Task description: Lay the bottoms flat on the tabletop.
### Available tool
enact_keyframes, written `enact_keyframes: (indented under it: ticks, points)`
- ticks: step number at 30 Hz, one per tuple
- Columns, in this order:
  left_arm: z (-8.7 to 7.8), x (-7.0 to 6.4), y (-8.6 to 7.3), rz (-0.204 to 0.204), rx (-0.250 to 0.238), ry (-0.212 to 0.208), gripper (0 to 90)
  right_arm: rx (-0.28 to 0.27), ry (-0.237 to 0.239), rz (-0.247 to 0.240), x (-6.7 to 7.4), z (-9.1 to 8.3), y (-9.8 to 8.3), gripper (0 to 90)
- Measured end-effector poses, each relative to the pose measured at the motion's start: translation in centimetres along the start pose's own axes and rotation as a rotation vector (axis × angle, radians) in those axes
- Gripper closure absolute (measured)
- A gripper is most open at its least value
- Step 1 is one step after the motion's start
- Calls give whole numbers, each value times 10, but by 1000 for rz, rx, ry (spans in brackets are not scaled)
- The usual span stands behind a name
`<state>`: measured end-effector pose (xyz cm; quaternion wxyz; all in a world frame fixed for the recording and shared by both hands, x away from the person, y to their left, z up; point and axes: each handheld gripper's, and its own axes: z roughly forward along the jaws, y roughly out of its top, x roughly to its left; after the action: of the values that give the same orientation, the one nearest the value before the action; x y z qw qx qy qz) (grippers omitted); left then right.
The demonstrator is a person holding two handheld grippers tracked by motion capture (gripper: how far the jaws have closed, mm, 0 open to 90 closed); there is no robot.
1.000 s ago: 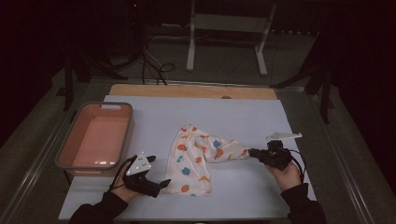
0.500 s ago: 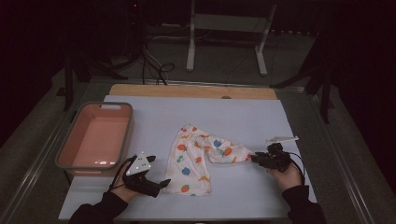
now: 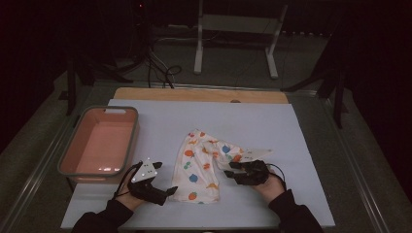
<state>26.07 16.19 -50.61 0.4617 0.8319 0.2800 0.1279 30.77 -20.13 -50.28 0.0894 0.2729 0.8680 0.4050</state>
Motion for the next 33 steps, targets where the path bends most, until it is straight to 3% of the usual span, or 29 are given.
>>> enact_keyframes:
  ticks: [3, 9, 13, 14, 15, 17, 20, 22, 24, 25, 27, 28, 30, 32, 33]
  points:
    - [0, 0, 0, -2, -3, 2, 6, 31, -39, -34, -5, 13, -1, 574]
    - [-1, 1, 0, -3, -5, 2, 6, 64, -59, -64, -12, 25, 0, 601]
    - [0, 1, 0, -2, -5, 2, 6, 77, -94, -104, -9, 25, 0, 712]
    - [0, 0, 0, -2, -5, 1, 6, 71, -106, -169, -11, 25, -1, 753]
    - [0, 0, 0, -2, -5, 0, 6, 78, -116, -181, -10, 25, -1, 789]
    - [0, 0, 0, -2, -5, 1, 6, 91, -122, -163, -9, 24, 1, 874]
    - [0, 0, 0, -3, -6, 0, 6, 74, -116, -136, -9, 21, 2, 886]
    - [-1, 0, 0, -3, -10, 3, 6, 62, -81, -84, -8, 15, 3, 891]
    - [-2, 1, 1, -4, -14, 5, 6, 41, -30, -66, -7, 4, 7, 893]
    - [-2, 1, 1, -4, -14, 5, 6, 41, -30, -66, -7, 4, 7, 893]
    - [-2, 1, 0, -5, -14, 3, 6, 8, 4, -49, -5, -5, 11, 893]
    - [-1, 1, 0, -2, -12, 5, 6, -33, 21, -15, -8, -13, 16, 892]
    - [-1, 1, 0, -3, -11, 3, 6, -51, 26, -5, -12, -18, 19, 892]
    - [-1, 0, 1, -2, -11, 4, 6, -87, -8, 75, -25, -27, 26, 892]
    - [-1, 0, 1, -2, -11, 4, 6, -87, -8, 75, -25, -27, 26, 892]
